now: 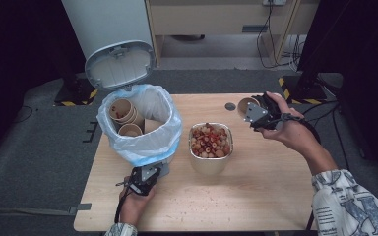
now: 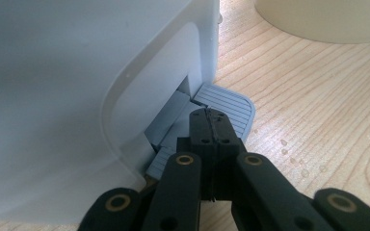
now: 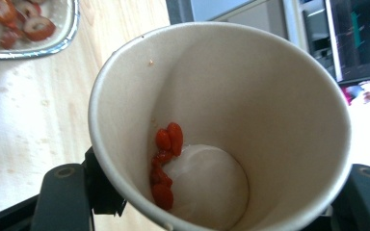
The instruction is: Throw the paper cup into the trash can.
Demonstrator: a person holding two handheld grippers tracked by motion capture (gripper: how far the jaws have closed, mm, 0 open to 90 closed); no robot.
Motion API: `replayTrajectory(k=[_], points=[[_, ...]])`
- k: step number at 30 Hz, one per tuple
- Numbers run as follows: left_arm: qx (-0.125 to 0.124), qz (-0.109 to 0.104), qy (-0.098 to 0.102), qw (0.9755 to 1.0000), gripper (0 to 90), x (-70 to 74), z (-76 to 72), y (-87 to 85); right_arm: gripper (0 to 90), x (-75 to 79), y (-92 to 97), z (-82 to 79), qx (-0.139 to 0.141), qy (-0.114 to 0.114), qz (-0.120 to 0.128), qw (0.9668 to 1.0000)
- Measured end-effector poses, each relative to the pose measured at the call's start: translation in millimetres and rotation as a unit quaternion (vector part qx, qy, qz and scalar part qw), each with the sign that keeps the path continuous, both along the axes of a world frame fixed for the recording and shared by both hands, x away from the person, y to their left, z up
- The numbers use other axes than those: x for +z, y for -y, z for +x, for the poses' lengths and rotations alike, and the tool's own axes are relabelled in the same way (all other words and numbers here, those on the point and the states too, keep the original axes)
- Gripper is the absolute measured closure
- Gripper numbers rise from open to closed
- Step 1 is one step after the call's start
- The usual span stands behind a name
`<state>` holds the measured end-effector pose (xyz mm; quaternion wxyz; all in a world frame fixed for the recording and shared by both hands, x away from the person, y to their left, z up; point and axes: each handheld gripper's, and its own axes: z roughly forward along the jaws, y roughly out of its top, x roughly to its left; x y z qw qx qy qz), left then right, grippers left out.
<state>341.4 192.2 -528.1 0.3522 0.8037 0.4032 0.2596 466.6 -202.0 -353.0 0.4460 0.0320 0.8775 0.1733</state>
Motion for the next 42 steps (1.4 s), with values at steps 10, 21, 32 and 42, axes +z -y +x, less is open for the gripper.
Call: replayTrajectory(k=[10,21,32,42], points=[[0.0,0.0,0.0,1.0,89.7,0.0,0.0,0.0,29.9,3.2,13.1,6.0,-0.012,-0.119,0.121,0.9854],[0.0,0.001,-0.001,1.0,89.7,0.2,-0.1,0.1,29.8,14.8,14.2,11.4,-0.015,-0.21,0.215,0.9538],[0.0,0.002,0.0,1.0,89.7,0.2,-0.1,0.3,29.7,38.8,-7.5,12.3,-0.005,-0.238,0.267,0.9341],[-0.002,0.003,0.002,1.0,89.7,0.1,0.3,0.1,29.7,63.9,-50.4,5.8,0.01,-0.238,0.265,0.9343]])
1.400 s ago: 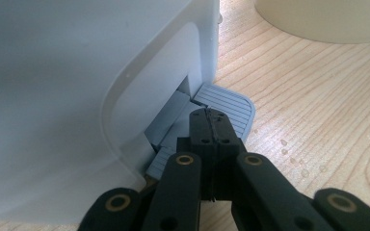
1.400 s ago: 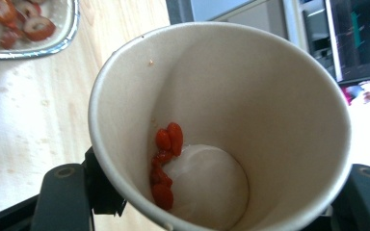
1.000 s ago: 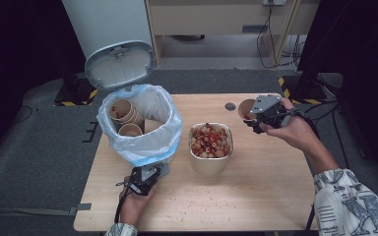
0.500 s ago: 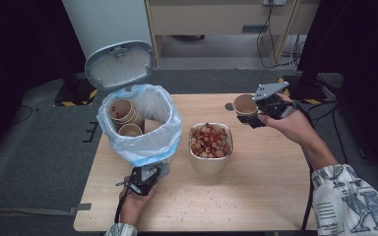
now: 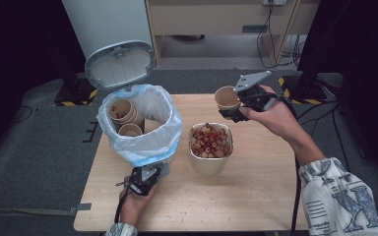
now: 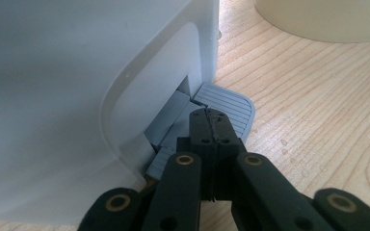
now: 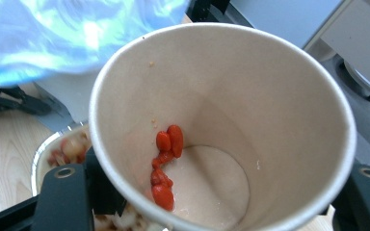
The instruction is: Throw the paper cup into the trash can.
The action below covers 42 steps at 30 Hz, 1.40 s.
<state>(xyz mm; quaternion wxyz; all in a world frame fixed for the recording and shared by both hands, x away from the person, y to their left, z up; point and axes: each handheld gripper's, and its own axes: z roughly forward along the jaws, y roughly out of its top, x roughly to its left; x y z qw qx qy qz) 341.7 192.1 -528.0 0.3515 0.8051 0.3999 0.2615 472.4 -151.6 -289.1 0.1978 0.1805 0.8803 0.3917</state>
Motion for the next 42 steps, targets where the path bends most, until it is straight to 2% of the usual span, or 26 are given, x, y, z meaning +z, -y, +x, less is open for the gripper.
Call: replayTrajectory(k=[4,8,16,27,42], points=[[0.001,0.001,0.001,1.0,89.7,-0.1,-0.1,0.1,29.7,8.3,-17.0,0.5,0.006,-0.001,-0.001,1.0],[0.001,0.001,0.0,1.0,89.7,0.1,-0.1,0.1,29.5,15.4,-30.8,1.0,0.018,-0.013,0.02,0.9996],[0.0,0.0,-0.001,1.0,89.7,0.2,0.1,-0.3,29.5,25.8,-53.4,3.0,0.031,-0.019,0.043,0.9984],[0.0,-0.001,-0.002,1.0,89.7,0.2,0.1,-0.3,29.3,33.8,-80.4,5.9,0.041,-0.025,0.052,0.9975],[0.001,-0.001,0.001,1.0,89.7,-0.2,-0.3,0.0,29.0,36.6,-117.4,9.2,0.055,-0.042,0.086,0.9939]])
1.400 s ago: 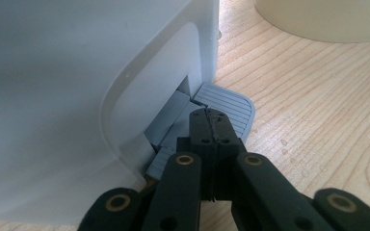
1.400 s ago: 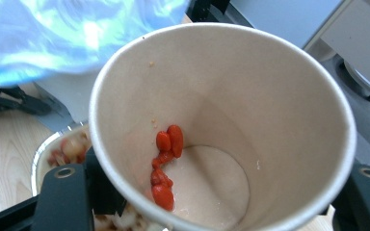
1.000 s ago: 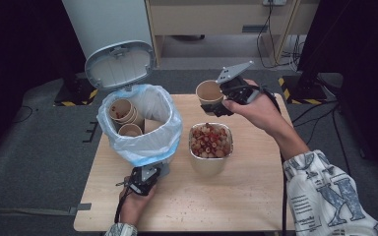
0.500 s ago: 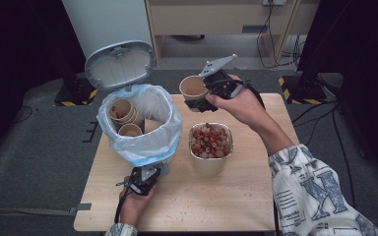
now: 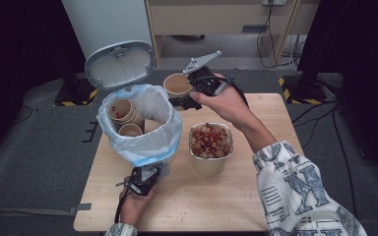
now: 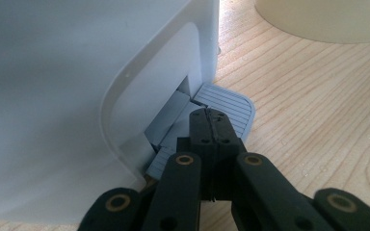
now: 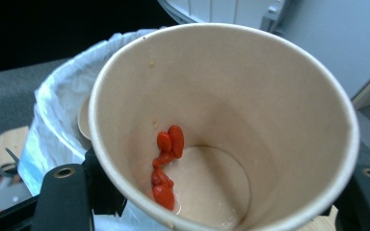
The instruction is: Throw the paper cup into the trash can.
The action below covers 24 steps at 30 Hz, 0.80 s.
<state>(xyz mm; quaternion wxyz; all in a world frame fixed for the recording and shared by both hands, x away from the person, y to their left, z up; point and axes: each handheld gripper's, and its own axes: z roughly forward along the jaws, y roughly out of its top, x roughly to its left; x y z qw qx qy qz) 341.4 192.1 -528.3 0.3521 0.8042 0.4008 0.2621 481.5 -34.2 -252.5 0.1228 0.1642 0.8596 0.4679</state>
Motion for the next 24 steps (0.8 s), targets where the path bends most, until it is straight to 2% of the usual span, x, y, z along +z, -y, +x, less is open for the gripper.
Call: replayTrajectory(k=[6,17,24], points=[[-0.001,-0.001,-0.001,1.0,89.7,0.1,0.1,-0.4,28.8,-0.3,-12.9,1.0,0.007,-0.008,0.012,0.9999],[0.0,-0.002,-0.001,1.0,89.7,0.0,0.1,-0.5,28.3,-6.7,-38.6,1.8,0.024,-0.021,0.018,0.9993],[0.0,-0.001,-0.001,1.0,89.7,0.0,0.1,-0.4,27.9,-16.2,-51.5,0.6,0.033,-0.022,0.006,0.9992]])
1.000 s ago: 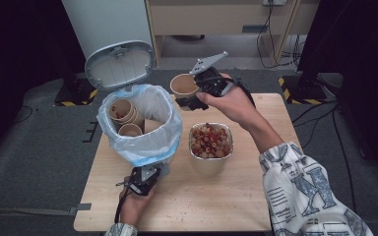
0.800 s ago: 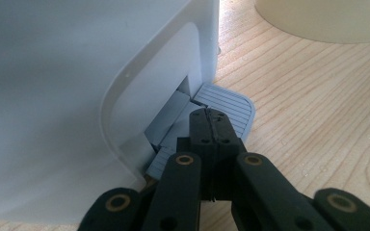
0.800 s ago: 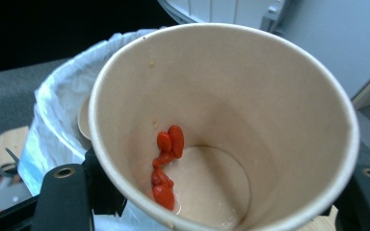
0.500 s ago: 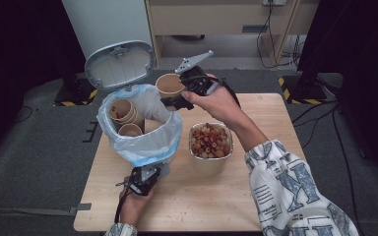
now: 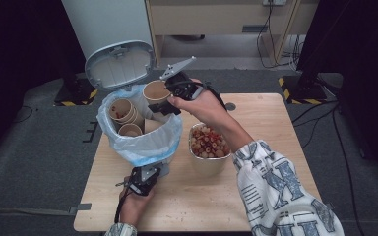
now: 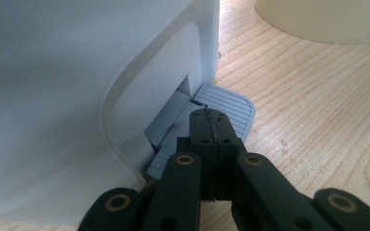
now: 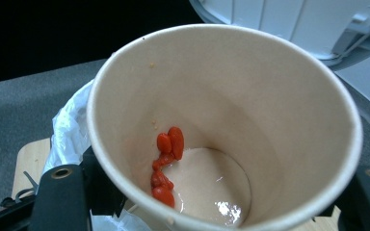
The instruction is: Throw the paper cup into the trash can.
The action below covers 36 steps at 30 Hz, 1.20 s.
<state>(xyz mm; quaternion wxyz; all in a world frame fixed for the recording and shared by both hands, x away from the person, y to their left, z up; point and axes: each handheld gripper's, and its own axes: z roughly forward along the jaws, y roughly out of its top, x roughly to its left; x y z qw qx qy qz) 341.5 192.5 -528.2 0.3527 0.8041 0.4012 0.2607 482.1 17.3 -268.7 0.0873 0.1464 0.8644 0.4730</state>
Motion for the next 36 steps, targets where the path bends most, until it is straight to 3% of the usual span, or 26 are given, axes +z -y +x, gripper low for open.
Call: replayTrajectory(k=[12,14,17,19,36], points=[[-0.001,-0.001,0.0,1.0,89.7,0.1,0.1,-0.2,25.8,-14.1,-16.3,1.0,0.008,-0.001,-0.017,0.9998],[-0.001,-0.001,0.0,1.0,89.7,0.1,0.1,-0.2,14.0,-19.3,-21.6,0.3,0.008,-0.011,-0.024,0.9996],[-0.001,0.0,0.0,1.0,89.7,0.0,0.1,-0.2,9.4,-23.5,-22.8,-1.2,0.014,-0.021,-0.033,0.9991],[-0.002,0.001,0.0,1.0,89.7,0.1,0.1,-0.1,9.4,-23.9,-20.1,-1.6,0.011,-0.011,-0.036,0.9992],[-0.002,0.001,-0.001,1.0,89.7,0.2,0.2,-0.1,9.3,-26.6,10.6,7.5,-0.048,-0.004,-0.006,0.9988]])
